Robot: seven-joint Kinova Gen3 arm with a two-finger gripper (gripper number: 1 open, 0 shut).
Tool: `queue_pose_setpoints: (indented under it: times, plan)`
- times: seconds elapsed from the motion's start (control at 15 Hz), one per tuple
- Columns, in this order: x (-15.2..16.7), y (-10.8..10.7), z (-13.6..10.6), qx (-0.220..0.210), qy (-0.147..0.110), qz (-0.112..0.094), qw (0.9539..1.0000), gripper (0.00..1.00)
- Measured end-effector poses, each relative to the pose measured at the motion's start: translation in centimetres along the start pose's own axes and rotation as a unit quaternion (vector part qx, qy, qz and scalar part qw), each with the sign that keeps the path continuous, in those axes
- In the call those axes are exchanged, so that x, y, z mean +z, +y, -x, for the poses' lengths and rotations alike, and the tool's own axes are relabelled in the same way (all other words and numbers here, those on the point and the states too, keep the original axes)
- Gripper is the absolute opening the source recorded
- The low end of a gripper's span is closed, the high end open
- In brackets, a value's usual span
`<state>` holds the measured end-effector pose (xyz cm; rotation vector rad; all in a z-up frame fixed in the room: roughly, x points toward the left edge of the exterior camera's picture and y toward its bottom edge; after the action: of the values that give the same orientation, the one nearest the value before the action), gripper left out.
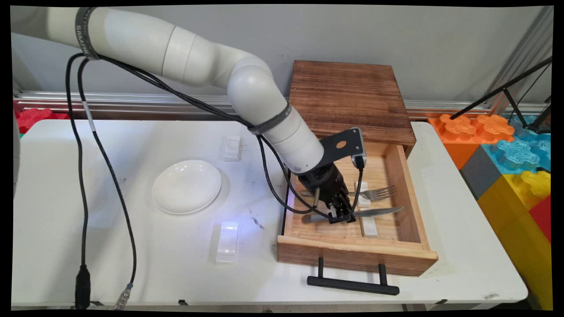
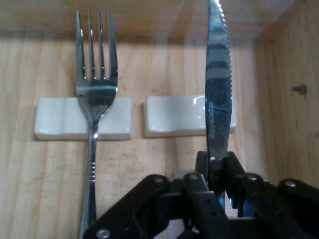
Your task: Place the picked object into the drawer
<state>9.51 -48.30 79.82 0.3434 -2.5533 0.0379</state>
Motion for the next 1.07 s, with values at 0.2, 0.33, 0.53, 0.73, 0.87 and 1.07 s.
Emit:
queue_pose_setpoints:
  times: [0.2,0.33,0.53,0.73,0.87,1.07]
  plan:
    - [0.5,0.0,0.1,-0.002,-0.001,0.001,1.0,0.0]
    - [1.0,0.1,0.3,-0.004,-0.002,0.004,1.0,0.0]
    - [1.7,0.2,0.5,-0.007,-0.002,0.006,1.0,0.0]
    - [2.1,0.1,0.6,-0.009,-0.003,0.006,0.9999,0.0]
    - [2.3,0.1,0.6,-0.011,-0.004,0.005,0.9999,0.0]
    - [2.5,0.0,0.8,-0.014,-0.006,0.004,0.9999,0.0]
